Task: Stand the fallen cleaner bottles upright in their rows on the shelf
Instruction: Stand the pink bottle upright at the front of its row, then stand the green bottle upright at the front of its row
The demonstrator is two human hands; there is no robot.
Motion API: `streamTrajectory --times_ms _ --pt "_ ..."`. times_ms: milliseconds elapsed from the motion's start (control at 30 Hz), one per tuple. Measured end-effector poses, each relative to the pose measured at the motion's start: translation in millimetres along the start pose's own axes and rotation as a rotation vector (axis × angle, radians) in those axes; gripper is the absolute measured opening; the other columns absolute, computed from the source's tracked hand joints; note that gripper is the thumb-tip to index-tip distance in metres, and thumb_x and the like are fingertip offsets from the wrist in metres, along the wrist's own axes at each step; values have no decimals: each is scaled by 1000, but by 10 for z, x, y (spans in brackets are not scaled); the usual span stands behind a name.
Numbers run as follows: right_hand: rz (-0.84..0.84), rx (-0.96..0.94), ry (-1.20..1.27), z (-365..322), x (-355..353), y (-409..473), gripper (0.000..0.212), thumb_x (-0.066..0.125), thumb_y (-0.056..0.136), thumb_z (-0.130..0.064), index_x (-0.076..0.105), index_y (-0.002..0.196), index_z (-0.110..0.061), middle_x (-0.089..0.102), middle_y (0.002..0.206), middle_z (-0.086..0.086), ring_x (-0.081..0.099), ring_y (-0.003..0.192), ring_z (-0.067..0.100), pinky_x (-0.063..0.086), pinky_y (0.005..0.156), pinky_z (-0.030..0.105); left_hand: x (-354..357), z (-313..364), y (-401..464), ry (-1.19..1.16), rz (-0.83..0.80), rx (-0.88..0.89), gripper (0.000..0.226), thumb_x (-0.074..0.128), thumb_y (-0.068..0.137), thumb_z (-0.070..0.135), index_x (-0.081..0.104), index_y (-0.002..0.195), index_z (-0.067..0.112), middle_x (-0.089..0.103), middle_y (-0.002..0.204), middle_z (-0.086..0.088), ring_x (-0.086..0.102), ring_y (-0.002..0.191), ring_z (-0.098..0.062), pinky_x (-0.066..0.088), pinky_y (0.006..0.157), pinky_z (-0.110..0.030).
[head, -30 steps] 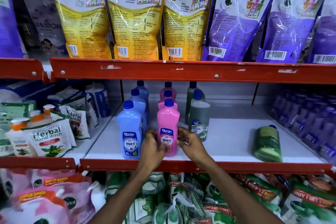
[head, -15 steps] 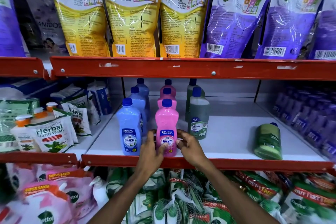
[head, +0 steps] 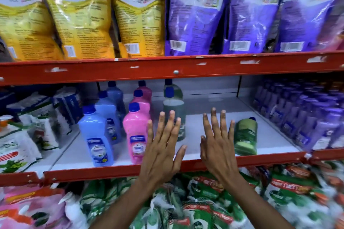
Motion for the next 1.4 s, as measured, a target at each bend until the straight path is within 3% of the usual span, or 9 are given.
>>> streamTrajectory --times_ms 400,500,567,733,833,967,1100,1233,1400 --pt "-258 453 100 1698 245 -113 63 27 102 -33 8 151 1 12 160 26 9 150 39 16 123 49 1704 1026 762 -203 -552 -74 69 14 99 49 4 155 10 2 166 -8 -11 153 -23 -9 125 -44" --pt "-339 529 181 1864 300 -59 43 34 100 -30 49 117 7 61 119 32 59 111 43 51 90 44 1945 1199 868 -352 -747 -207 60 21 103 42 20 152 7 17 164 -14 2 154 -30 2 126 -50" --pt "-345 573 256 1925 322 -19 30 40 98 -27 53 86 -3 69 93 26 65 85 40 46 64 36 2011 1285 936 -485 -827 -339 52 26 103 40 36 146 11 29 159 -16 18 151 -32 17 123 -49" --pt "-306 785 488 1984 315 61 21 54 92 -25 60 88 -6 71 90 15 65 80 34 50 62 36 2085 1244 1020 -805 -682 -662 15 55 93 29 66 93 17 75 102 -10 69 94 -28 54 90 -44" --pt "-242 839 647 1905 257 54 18 61 91 -23 63 99 -7 73 99 10 63 80 25 43 53 25 1983 1180 983 -1067 -544 -802 18 61 89 2 65 102 15 74 108 -8 69 102 -26 55 98 -44" --pt "-85 780 972 1531 160 41 39 69 85 -10 62 122 -20 74 112 -3 69 98 14 57 85 34 1535 972 886 -1180 -359 -711 55 59 81 -18 54 124 16 66 115 3 64 102 -13 53 96 -32" --pt "-54 613 1167 910 113 59 53 71 79 5 59 126 -16 71 119 -2 69 106 11 57 94 39 1076 507 581 -1099 -232 -595 68 57 79 -19 50 126 30 68 113 13 67 98 0 56 82 -18" --pt "-91 516 1179 293 210 119 56 74 77 5 60 127 -16 70 120 -2 69 107 8 56 95 32 784 25 293 -1022 -119 -645 75 56 80 -20 49 120 43 65 121 12 64 109 -4 53 93 -25" --pt "-104 472 1094 -126 470 171 54 75 74 4 64 119 -24 73 107 -10 70 100 5 58 92 35 690 -370 82 -858 -88 -693 70 59 75 -7 43 136 24 67 124 -2 64 116 -16 52 103 -46"
Point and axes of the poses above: each hand's wrist, its own y-axis towards the middle knuckle, its own x-axis out of the palm, z = x × y, the point moved 4 cm from there along y, towards the middle knuckle
